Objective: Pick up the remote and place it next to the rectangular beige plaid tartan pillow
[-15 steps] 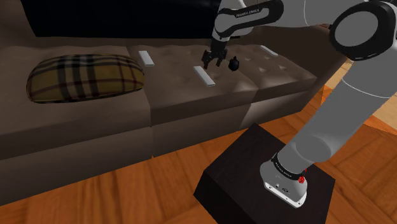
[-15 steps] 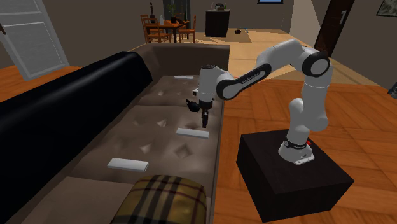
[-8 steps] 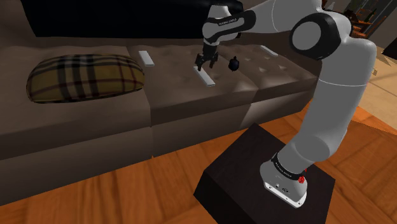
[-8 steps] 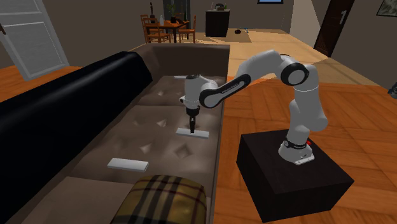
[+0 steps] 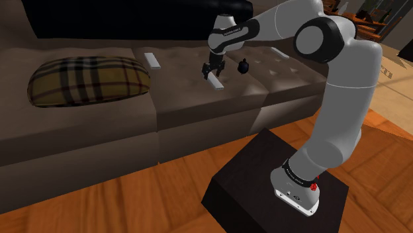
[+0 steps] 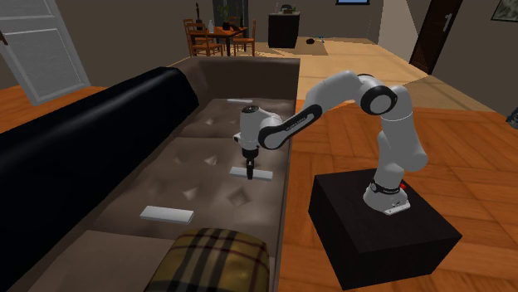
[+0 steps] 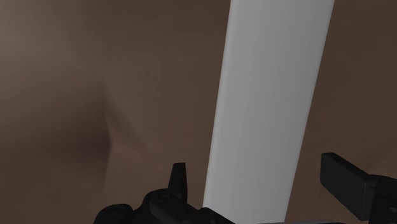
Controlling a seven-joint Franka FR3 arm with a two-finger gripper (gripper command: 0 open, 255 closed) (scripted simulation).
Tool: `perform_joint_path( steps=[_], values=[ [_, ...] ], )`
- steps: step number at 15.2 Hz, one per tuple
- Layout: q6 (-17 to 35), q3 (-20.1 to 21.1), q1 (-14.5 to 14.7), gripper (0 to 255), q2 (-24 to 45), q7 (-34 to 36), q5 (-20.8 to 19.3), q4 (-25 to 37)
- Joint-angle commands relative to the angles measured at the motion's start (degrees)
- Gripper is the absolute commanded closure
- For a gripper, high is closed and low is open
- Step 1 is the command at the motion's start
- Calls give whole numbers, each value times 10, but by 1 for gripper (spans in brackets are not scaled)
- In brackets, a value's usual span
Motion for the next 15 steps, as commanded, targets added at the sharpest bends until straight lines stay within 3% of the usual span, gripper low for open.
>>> perform_joint_path(
  steps=[1, 7, 8, 15],
  values=[
    [5, 0, 0, 0, 4, -1, 0, -1],
    [5, 0, 0, 0, 4, -1, 0, -1],
    [5, 0, 0, 255, 4, -1, 0, -1],
    [5, 0, 0, 255, 4, 0, 0, -1]
  ],
)
